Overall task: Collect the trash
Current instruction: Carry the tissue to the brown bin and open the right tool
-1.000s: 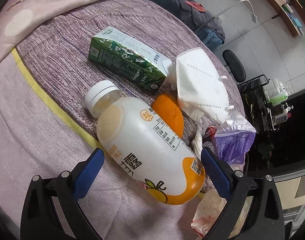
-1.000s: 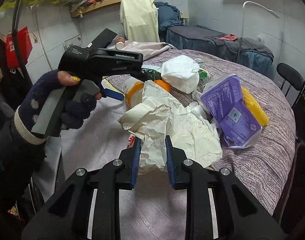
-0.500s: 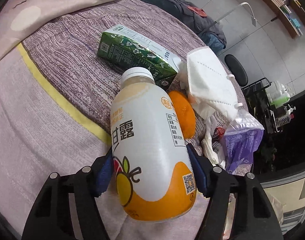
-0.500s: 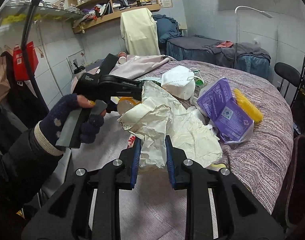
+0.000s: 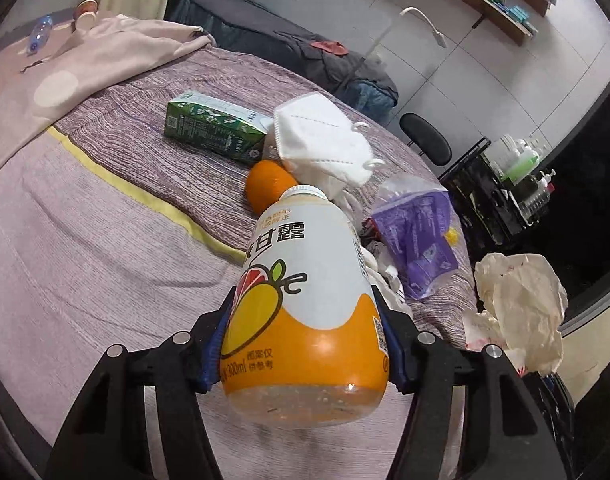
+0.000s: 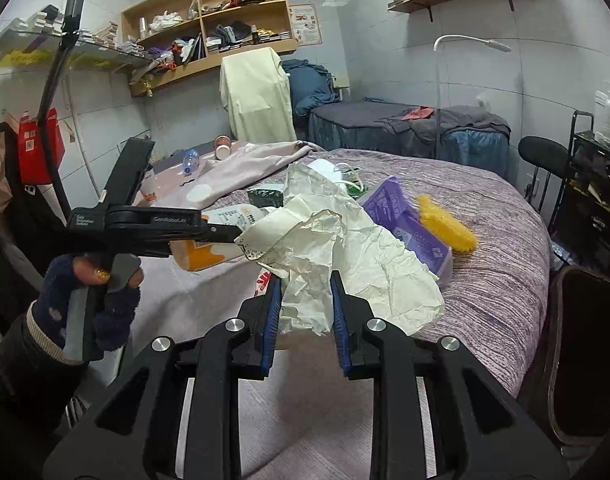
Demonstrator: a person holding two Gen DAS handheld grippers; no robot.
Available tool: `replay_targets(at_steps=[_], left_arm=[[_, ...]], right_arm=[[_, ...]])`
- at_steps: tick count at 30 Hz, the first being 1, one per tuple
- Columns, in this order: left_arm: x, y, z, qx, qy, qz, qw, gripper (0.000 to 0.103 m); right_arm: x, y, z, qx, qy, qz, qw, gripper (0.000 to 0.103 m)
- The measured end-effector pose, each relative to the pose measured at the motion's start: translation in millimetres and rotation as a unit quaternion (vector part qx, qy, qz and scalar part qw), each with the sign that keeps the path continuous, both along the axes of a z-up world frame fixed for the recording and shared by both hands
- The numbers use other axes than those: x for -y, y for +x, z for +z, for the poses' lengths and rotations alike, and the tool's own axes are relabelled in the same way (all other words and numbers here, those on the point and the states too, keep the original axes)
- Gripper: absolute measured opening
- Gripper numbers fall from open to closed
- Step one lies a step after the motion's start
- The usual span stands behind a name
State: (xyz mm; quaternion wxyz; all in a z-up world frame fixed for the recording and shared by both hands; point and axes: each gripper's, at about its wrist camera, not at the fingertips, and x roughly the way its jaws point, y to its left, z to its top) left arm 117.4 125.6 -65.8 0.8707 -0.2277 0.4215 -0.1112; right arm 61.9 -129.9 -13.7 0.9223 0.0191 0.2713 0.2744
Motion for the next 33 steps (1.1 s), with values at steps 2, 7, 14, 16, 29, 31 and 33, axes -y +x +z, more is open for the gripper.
replay_targets(at_steps=[2, 7, 14, 16, 29, 31, 33], left_arm=[[10, -2, 4, 0.005, -0.009, -0.008, 0.9999, 0.06], [52, -8, 20, 0.038, 0.001, -0.047, 0.9982, 0.06], [127, -3, 34, 0.066, 0.008, -0.129, 0.9894, 0.06], [150, -1, 36, 0.072, 0.008, -0.153, 0.9856, 0.06], [252, 13, 32, 0.073, 0.017, -0.243, 0.967, 0.06], [260, 14, 29, 0.069, 0.021, -0.253, 0.9647, 0.06], [269, 16, 28, 0.068, 0.026, -0.262, 0.9624, 0.06]], right_arm=[[12, -2, 1, 0.003, 0.004, -0.017, 1.0, 0.025], [54, -5, 5, 0.018, 0.002, -0.085, 0.996, 0.025], [138, 13, -8, -0.004, 0.002, -0.213, 0.977, 0.025], [163, 21, -17, -0.022, 0.009, -0.24, 0.971, 0.025], [262, 56, -97, -0.135, 0.068, -0.344, 0.927, 0.026], [270, 61, -112, -0.148, 0.071, -0.357, 0.92, 0.037], [274, 64, -121, -0.159, 0.07, -0.369, 0.913, 0.043]])
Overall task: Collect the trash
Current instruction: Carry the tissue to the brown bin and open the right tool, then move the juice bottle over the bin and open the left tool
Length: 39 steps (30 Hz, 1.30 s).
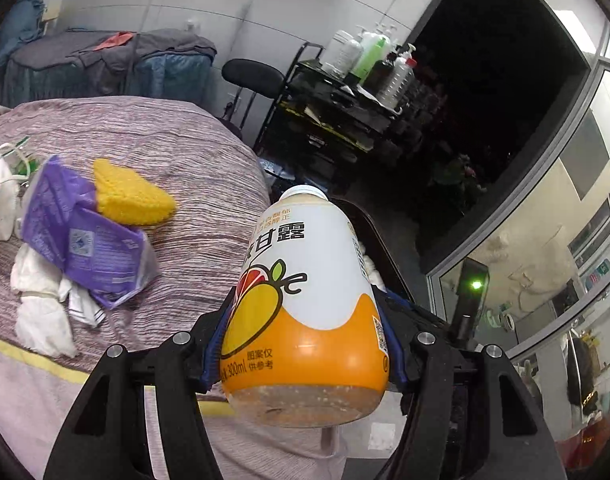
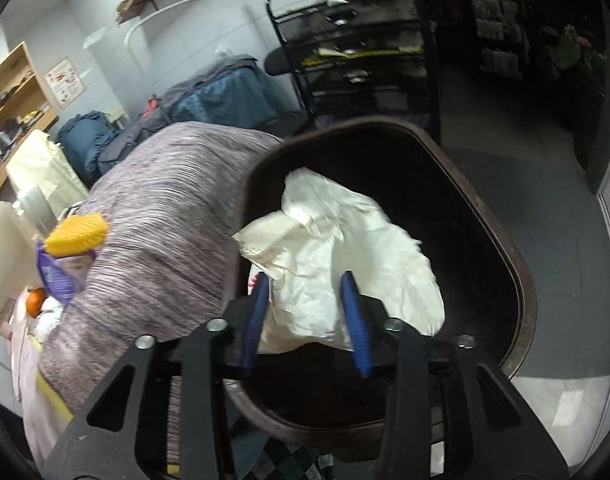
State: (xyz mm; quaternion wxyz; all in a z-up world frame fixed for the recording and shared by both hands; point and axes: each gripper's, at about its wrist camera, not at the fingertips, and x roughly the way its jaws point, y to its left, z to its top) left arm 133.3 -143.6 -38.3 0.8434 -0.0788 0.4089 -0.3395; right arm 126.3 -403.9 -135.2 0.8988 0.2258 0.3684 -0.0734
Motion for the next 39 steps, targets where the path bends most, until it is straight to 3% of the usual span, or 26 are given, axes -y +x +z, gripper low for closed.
replay_targets(at_steps=[3, 6, 13, 19, 29, 39], left_arm=[[13, 1, -2, 0.0, 0.006, -0.008, 0.9999, 0.06], [22, 4, -4, -0.005, 0.009, -0.016, 0.9998, 0.06], [56, 15, -8, -0.012, 0.024, -0.038, 0.9989, 0.06], [89, 22, -16, -0.01, 0.048, -0.057, 0.9972, 0.06], [142, 38, -43, -0.042, 0.085, -0.091, 0.9913, 0.06], [173, 49, -66, -0.055, 0.137, -0.091, 0.9848, 0.06]], right_arm=[[4, -2, -6, -0.006, 0.009, -0.017, 1.0, 0.06], [5, -12, -1, 0.007, 0.003, -0.027, 1.0, 0.066], [4, -44, 27, 0.047, -0.035, -0.054, 0.997, 0.066], [14, -76, 46, 0.067, -0.073, -0.112, 0.989, 0.068], [37, -104, 58, 0.079, -0.085, -0.176, 0.977, 0.073], [51, -112, 60, 0.079, -0.08, -0.194, 0.975, 0.074]])
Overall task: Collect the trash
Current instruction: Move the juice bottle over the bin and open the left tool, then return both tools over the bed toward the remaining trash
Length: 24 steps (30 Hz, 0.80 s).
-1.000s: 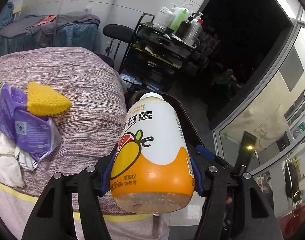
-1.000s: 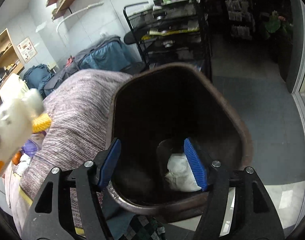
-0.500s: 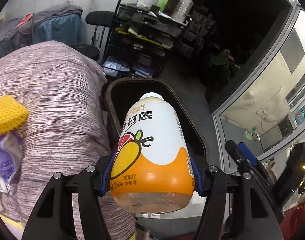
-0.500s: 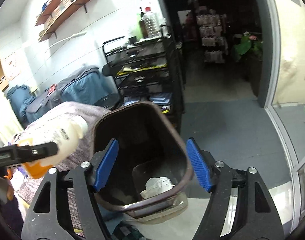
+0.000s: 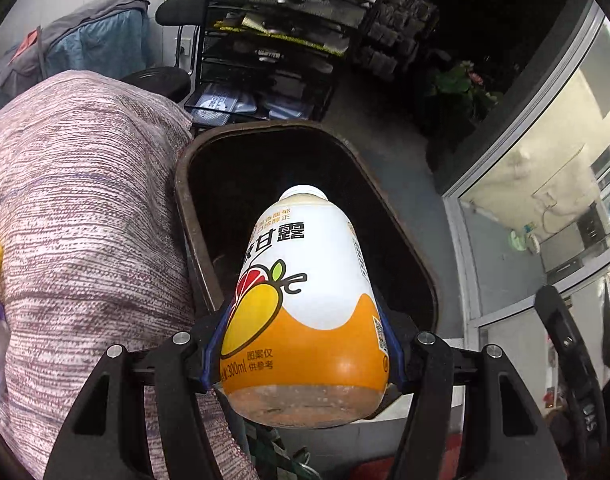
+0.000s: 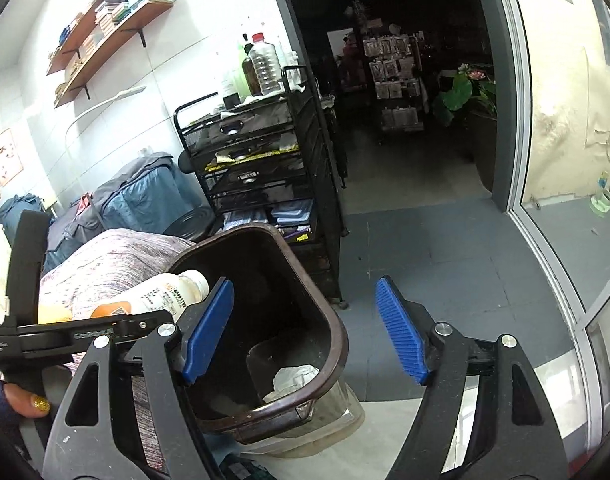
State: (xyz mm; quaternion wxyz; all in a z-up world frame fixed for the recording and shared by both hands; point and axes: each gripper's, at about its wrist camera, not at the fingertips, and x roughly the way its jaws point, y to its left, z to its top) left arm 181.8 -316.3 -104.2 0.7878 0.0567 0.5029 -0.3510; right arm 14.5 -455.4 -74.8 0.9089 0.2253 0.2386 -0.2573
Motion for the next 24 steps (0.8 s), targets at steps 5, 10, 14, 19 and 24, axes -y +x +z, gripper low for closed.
replay_targets(at_steps=[5, 10, 14, 19, 24], left_arm=[[12, 3, -8, -0.004, 0.034, -0.01, 0.9994, 0.061], [9, 1, 0, 0.018, 0.037, -0.013, 0.9991, 0.078], [-6, -4, 18, 0.045, 0.019, -0.006, 0.9988, 0.085], [-45, -13, 47, 0.1, -0.001, 0.027, 0.9946, 0.091], [-97, -34, 79, 0.156, -0.03, 0.066, 0.985, 0.097]], right_arm=[[1, 1, -3, -0.004, 0.01, 0.001, 1.0, 0.074], [-1, 1, 2, 0.0, 0.005, 0.001, 1.0, 0.075], [-4, 1, 8, 0.013, 0.001, 0.004, 1.0, 0.078], [-15, 5, 16, 0.036, 0.003, 0.029, 0.999, 0.079], [-37, 18, 24, 0.055, 0.005, 0.072, 0.996, 0.083]])
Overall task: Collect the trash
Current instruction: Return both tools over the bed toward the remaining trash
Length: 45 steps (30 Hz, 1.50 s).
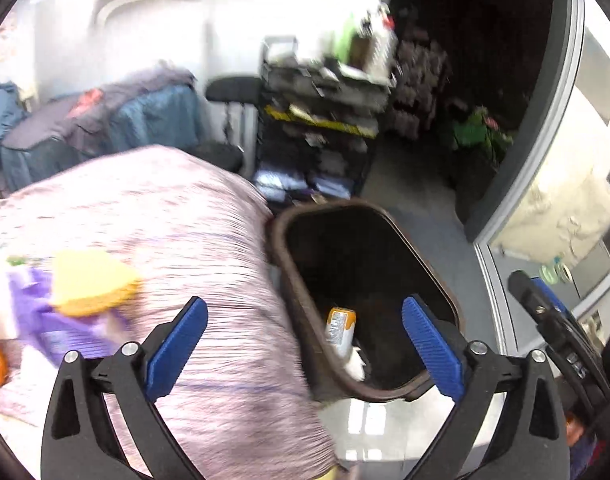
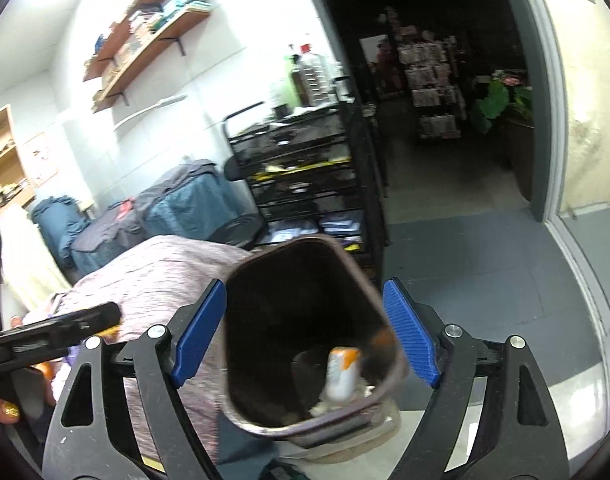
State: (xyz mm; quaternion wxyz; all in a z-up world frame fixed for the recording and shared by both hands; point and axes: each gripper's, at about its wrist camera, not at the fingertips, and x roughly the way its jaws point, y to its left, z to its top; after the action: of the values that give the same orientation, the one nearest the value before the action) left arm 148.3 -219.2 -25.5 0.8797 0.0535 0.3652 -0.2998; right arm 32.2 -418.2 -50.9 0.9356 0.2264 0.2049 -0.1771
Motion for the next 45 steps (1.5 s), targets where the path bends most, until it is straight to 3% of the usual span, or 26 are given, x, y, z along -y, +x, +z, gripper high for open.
replay_targets(at_steps=[7, 14, 22, 28, 37, 45], left_arm=[[-62, -15, 18, 0.038, -0.012, 0.058, 0.9975, 0.097], [-118, -23, 13, 0.054, -0.001, 0.118, 0.9916, 0.097], [-197, -31, 1, 0.049, 0.015, 0.189, 0.9806, 0.097], [-265, -35, -15, 0.028, 0.029, 0.255, 0.9662, 0.097], [-340, -32, -40, -0.017, 0.026, 0.315, 0.9486, 0.097], [-349, -4, -52, -0.049, 0.017, 0.3, 0.9525, 0.097]], right_arm=[[-38, 23, 9, 0.01, 0.003, 0.068, 0.998, 0.085], [-82, 45, 11, 0.008, 0.019, 0.143, 0.989, 0.085], [-148, 75, 14, -0.004, 0.032, 0.255, 0.966, 0.085], [-198, 96, 15, -0.024, 0.025, 0.326, 0.945, 0.085], [-264, 137, 2, -0.089, -0.023, 0.389, 0.917, 0.085], [-320, 179, -1, -0.127, -0.123, 0.425, 0.888, 0.085]])
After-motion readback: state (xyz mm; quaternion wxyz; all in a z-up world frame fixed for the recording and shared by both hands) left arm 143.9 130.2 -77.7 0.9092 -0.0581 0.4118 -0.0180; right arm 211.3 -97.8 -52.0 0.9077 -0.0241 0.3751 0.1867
